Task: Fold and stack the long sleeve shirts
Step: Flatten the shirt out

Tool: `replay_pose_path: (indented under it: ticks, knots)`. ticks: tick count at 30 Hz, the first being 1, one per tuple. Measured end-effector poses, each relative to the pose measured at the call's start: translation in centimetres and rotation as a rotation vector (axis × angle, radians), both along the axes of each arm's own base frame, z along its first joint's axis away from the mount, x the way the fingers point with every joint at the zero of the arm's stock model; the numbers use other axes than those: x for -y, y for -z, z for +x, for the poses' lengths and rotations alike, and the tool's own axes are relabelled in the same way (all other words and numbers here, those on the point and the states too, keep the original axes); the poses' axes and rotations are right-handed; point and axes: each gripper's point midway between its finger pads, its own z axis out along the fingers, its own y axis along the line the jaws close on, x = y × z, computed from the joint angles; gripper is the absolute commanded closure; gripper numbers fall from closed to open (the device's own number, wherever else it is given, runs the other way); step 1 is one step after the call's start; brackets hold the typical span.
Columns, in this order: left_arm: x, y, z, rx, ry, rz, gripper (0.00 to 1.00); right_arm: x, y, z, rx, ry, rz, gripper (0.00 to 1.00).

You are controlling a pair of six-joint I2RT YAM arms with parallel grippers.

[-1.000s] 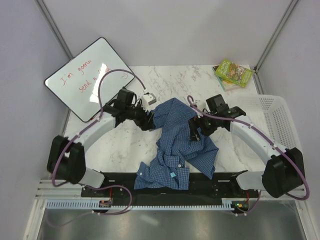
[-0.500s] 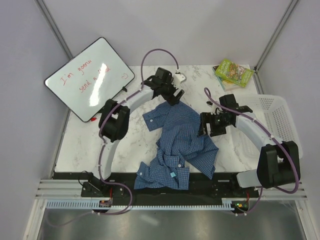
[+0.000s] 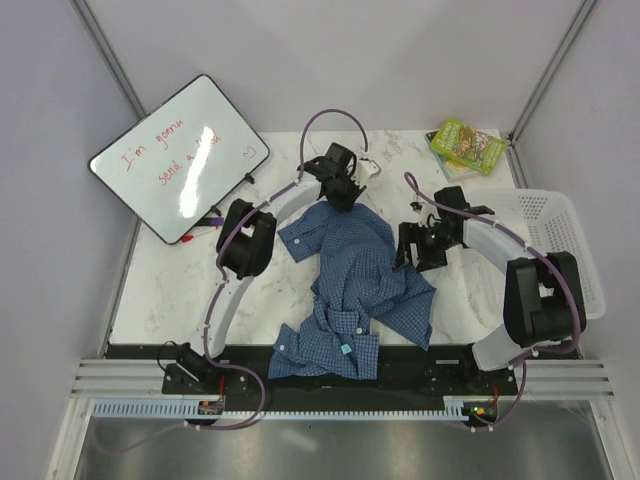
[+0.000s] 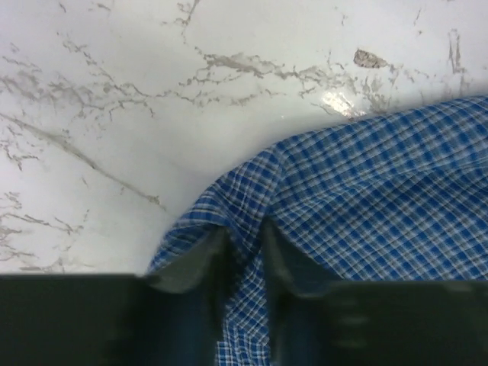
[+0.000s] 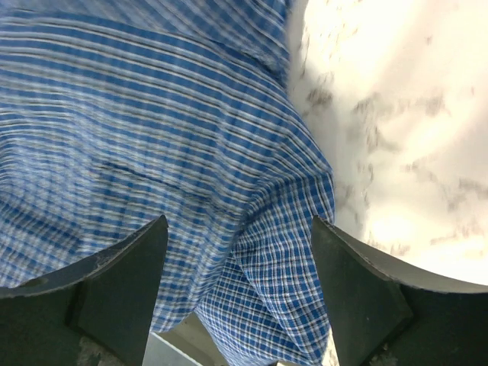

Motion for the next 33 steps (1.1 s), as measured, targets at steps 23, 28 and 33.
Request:
replay_pose_path:
  ticks: [23, 28, 33]
  knots:
    - [-16.7, -49.5, -14.9, 0.763, -0.146, -0.612, 0.98, -9.0, -20.9, 10.9, 0.660, -0.306, 0.223, 0.02]
    - [-14.2, -46.9, -14.2, 0.689, -0.134, -0.597, 0.98, -11.7, -23.2, 5.3, 0.839, -0.391, 0.263, 0.02]
    - [-12.0, -40.6, -11.9, 0.533, -0.195, -0.505, 0.98, -15.7, -26.0, 1.5, 1.027, -0.482, 0.298, 0.02]
